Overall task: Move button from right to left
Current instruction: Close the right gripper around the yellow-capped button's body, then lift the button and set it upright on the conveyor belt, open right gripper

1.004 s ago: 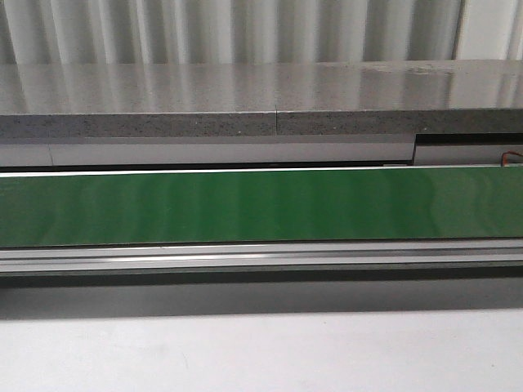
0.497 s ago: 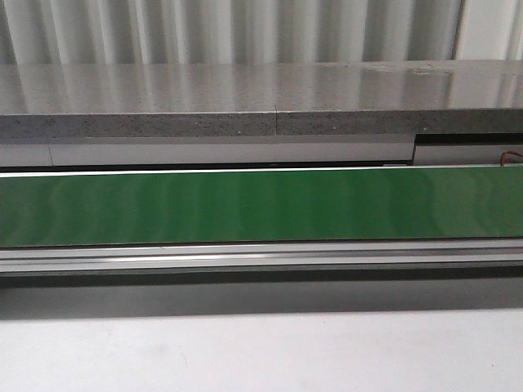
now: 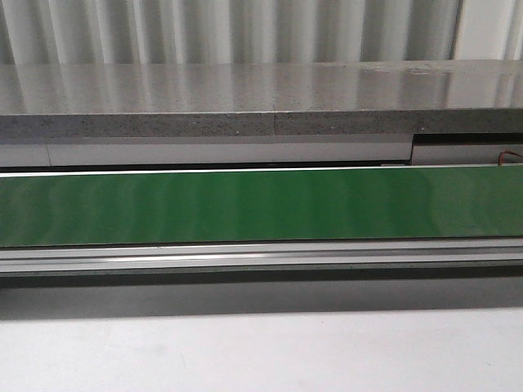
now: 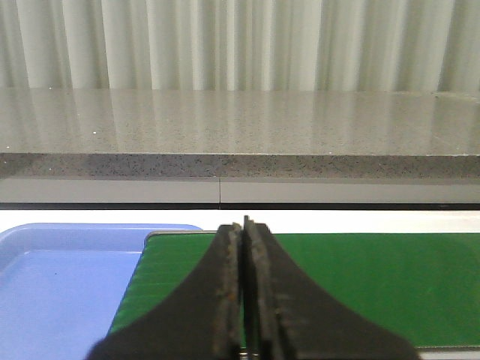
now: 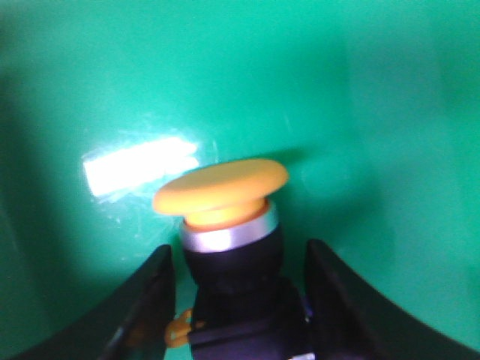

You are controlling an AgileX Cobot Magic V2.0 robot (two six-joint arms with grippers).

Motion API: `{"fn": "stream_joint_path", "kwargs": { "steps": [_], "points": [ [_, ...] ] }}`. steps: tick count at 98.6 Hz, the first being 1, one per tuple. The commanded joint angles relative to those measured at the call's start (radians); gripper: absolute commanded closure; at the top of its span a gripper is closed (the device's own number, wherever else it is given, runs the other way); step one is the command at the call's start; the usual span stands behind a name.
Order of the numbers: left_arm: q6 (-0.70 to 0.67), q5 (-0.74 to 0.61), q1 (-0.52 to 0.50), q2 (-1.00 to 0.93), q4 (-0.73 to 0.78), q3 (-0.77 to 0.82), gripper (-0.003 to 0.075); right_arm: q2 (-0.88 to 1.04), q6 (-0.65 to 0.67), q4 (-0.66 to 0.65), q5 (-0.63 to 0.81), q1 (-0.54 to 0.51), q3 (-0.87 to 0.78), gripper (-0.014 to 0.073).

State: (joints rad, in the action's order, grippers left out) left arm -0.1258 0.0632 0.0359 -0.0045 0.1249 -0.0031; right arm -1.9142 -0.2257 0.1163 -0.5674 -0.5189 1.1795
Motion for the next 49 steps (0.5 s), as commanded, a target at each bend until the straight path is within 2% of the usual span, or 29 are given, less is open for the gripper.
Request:
{"fn": "stream_joint_path", "kwargs": {
  "steps": [1,25,49],
  "points": [
    [-0.010,-0.079,0.008,-0.035,-0.004,0.026,0.0740,0.084,-0.012,0.013,0.000,-0.007,0.029,0.0335],
    [-0.010,-0.079,0.008,-0.035,-0.004,0.026,0.0740,0.264,-0.012,0.126,-0.096,0.017,0.029,0.0335],
    [-0.010,-0.079,0.008,-0.035,-0.004,0.026,0.0740,0.370,0.021,0.133,-0.181,0.163,0.028,0.0335]
  ]
}}
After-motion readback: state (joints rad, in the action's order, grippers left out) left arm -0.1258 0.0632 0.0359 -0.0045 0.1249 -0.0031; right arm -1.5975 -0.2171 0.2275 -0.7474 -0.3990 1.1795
